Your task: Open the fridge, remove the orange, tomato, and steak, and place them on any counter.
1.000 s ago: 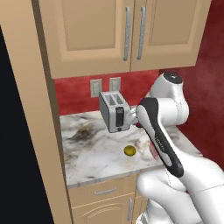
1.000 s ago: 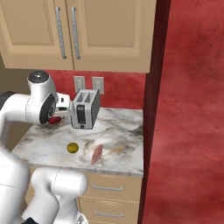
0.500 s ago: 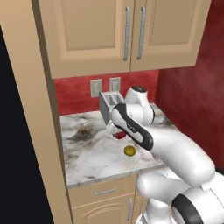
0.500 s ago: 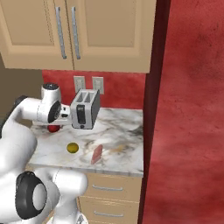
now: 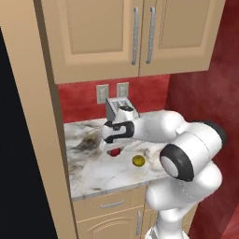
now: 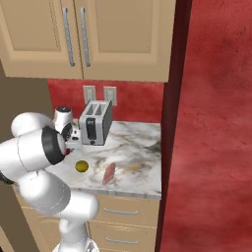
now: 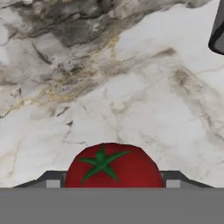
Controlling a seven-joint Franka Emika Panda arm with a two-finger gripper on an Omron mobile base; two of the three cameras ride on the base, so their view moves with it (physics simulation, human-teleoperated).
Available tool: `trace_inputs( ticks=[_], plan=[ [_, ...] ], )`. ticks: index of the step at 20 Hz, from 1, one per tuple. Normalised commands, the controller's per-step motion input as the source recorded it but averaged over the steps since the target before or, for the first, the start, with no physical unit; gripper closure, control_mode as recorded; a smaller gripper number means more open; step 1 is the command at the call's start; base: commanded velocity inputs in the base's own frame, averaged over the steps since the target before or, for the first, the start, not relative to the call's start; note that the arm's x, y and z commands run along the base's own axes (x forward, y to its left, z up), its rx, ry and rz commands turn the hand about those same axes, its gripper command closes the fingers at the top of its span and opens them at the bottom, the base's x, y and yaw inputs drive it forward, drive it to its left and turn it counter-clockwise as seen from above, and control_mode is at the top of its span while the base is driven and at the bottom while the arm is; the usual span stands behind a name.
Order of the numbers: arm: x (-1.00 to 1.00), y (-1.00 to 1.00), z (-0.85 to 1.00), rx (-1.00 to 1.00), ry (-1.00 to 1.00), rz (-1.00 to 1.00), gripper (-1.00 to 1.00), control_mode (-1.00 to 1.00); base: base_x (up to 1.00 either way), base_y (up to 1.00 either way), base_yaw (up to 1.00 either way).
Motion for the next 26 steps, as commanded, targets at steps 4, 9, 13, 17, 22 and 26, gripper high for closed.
trace_inputs(
  ticks=[4,9,13,17,22,26],
  plan=[
    [0.38,0.35,-0.78,-0.04,0.07,0.00,1.00,-1.00,0.00,0.00,0.00],
    [0.06,0.05,-0.26,0.00,0.04,0.00,-1.00,-1.00,0.00,0.00,0.00],
    [-0.02,0.00,-0.17,0.00,0.00,0.00,-1.00,-1.00,0.00,0.00,0.00],
    [-0.26,0.00,-0.07,0.00,-0.01,0.00,-1.00,-1.00,0.00,0.00,0.00],
    [-0.45,-0.01,0.16,0.00,-0.11,0.00,-1.00,-1.00,0.00,0.00,0.00],
    [-0.65,-0.08,0.38,0.00,-0.19,-0.01,-1.00,-1.00,0.00,0.00,0.00]
  ],
)
